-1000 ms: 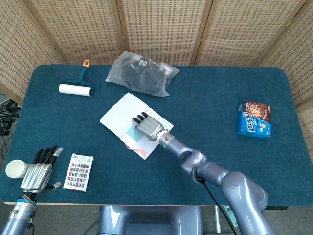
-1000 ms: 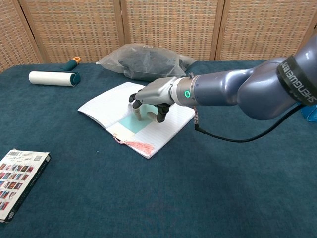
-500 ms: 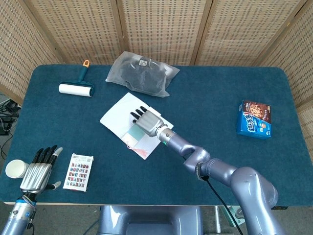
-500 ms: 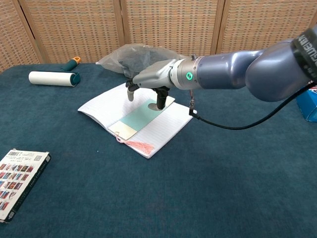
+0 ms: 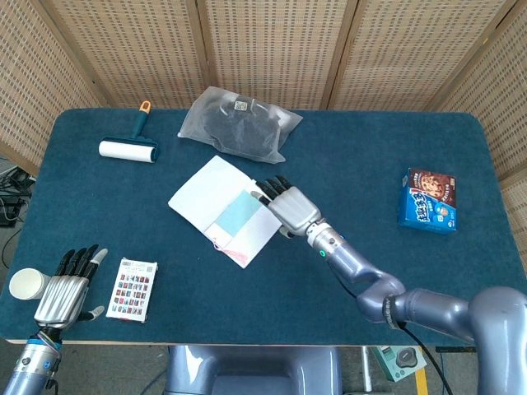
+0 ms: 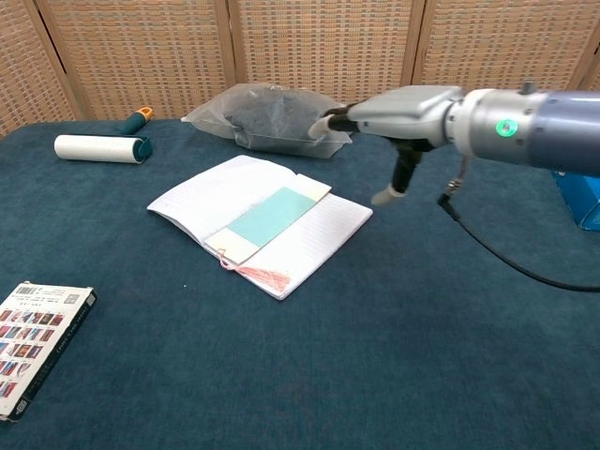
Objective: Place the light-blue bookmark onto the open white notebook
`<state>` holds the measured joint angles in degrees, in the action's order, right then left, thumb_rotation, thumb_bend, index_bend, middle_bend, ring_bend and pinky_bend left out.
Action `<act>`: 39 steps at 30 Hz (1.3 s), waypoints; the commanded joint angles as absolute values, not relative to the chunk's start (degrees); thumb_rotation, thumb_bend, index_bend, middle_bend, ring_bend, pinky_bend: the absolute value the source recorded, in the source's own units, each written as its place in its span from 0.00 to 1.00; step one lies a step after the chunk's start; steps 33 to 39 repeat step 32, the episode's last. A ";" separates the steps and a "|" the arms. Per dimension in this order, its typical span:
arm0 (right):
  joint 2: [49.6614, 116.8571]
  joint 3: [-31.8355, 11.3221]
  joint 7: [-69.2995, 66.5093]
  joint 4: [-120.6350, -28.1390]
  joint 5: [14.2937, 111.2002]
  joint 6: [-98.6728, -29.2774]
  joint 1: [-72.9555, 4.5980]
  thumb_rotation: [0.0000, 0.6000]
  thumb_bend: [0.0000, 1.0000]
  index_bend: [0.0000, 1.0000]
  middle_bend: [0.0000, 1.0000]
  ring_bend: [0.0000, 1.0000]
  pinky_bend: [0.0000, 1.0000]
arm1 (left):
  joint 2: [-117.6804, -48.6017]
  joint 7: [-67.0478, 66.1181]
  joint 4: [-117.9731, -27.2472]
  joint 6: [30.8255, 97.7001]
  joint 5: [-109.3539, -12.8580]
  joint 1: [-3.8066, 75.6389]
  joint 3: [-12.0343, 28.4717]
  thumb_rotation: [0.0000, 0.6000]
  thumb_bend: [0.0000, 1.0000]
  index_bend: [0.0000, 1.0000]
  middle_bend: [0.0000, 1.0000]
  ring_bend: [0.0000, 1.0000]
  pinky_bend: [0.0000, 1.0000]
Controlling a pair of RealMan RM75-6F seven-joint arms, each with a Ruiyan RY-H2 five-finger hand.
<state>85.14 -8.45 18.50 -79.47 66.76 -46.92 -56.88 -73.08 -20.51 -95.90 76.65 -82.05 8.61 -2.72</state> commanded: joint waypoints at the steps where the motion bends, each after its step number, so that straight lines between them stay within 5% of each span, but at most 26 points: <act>1: 79.25 -4.66 21.29 -87.54 65.40 -55.27 -49.05 1.00 0.38 0.04 0.00 0.00 0.00 | -73.04 -20.75 -96.10 77.04 -82.39 8.46 -2.72 1.00 0.00 0.00 0.00 0.00 0.00; 23: 76.00 6.16 15.18 -91.04 77.64 -86.51 -19.97 1.00 0.24 0.00 0.00 0.00 0.00 | -73.71 -21.26 -95.92 81.49 -86.15 6.72 -2.80 1.00 0.00 0.00 0.00 0.00 0.00; 39: 75.54 8.09 13.15 -90.27 82.55 -91.74 -13.62 1.00 0.24 0.00 0.00 0.00 0.00 | -73.07 -22.03 -97.22 83.98 -88.43 5.66 -3.16 1.00 0.00 0.00 0.00 0.00 0.00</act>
